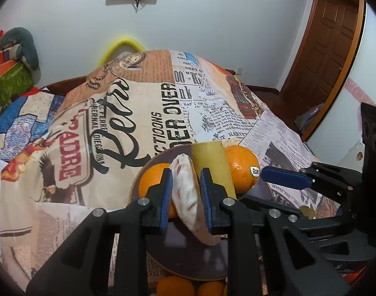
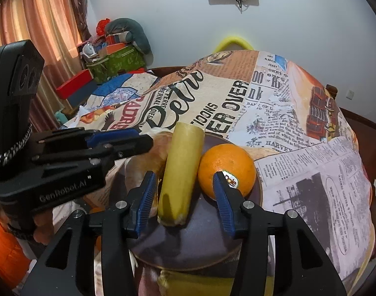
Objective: Organize fruits
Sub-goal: 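Lower the pomelo segment and yellow cylinder onto the plate and open both tools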
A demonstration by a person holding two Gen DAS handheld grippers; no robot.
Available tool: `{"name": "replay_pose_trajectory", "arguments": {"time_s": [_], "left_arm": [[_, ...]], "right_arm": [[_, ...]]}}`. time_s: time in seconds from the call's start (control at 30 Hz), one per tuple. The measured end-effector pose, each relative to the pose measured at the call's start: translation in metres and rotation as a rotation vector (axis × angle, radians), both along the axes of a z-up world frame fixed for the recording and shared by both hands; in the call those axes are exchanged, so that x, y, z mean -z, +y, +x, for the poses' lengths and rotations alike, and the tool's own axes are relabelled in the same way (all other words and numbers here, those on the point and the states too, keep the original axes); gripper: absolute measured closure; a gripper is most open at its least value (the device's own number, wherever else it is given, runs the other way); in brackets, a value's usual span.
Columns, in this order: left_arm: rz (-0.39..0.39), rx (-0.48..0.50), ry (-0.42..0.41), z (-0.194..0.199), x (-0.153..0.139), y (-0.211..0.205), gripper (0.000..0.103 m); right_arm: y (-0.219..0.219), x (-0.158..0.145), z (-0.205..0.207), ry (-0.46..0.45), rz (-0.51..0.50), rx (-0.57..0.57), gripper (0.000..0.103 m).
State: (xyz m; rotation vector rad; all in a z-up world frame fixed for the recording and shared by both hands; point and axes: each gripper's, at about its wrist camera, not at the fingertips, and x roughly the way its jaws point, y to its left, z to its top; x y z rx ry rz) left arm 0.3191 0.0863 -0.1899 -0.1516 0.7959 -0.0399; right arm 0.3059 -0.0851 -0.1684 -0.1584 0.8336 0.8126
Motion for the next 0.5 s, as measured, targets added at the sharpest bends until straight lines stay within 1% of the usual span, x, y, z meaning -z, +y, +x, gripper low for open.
{"name": "replay_pose_trajectory", "arguments": {"time_s": [0.33,0.37,0.43,0.5], "left_arm": [[0.022,-0.005,-0.016,-0.023,-0.018,-0.002,0.081],[0.024,-0.006,-0.017,-0.025,-0.020,-0.002,0.081],[0.029,-0.007,-0.023,-0.032,-0.024,-0.004,0.076],[0.035,-0.009,-0.027,-0.040,-0.028,-0.006,0.076]], "right_arm": [[-0.021,-0.015,-0.014,-0.022,0.009,0.040,0.059],[-0.024,-0.017,-0.017,-0.026,0.008,0.044,0.059],[-0.030,-0.021,-0.022,-0.033,0.007,0.052,0.059],[-0.034,-0.023,-0.025,-0.033,0.006,0.057,0.059]]}}
